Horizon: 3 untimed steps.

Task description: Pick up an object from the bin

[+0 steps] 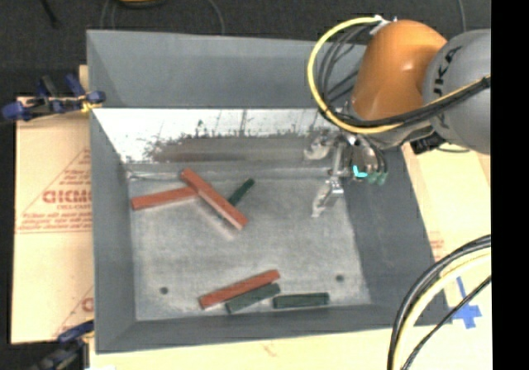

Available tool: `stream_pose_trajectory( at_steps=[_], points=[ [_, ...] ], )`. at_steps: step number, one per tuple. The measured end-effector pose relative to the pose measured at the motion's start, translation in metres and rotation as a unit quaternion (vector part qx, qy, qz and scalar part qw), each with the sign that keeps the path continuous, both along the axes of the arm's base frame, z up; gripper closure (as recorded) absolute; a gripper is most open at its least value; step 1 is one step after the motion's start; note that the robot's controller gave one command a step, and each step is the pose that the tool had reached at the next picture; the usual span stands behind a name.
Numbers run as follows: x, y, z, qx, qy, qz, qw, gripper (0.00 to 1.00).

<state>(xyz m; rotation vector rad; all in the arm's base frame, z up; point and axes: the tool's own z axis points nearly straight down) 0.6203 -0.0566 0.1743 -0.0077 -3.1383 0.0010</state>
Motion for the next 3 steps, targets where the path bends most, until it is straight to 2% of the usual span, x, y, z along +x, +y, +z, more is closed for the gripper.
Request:
stream_pose_trajectory(
  at_steps=[1, 2, 3],
  points=[
    [0.002, 0.0, 0.005, 0.0, -0.004, 0.0, 1.0, 0.0],
    [0.013, 0.035, -0.005, -0.002, -0.0056, 0.056, 0.9984, 0.0],
    [0.02, 0.047, -0.066, 0.001, -0.0072, 0.072, 0.9974, 0.0]
  ],
)
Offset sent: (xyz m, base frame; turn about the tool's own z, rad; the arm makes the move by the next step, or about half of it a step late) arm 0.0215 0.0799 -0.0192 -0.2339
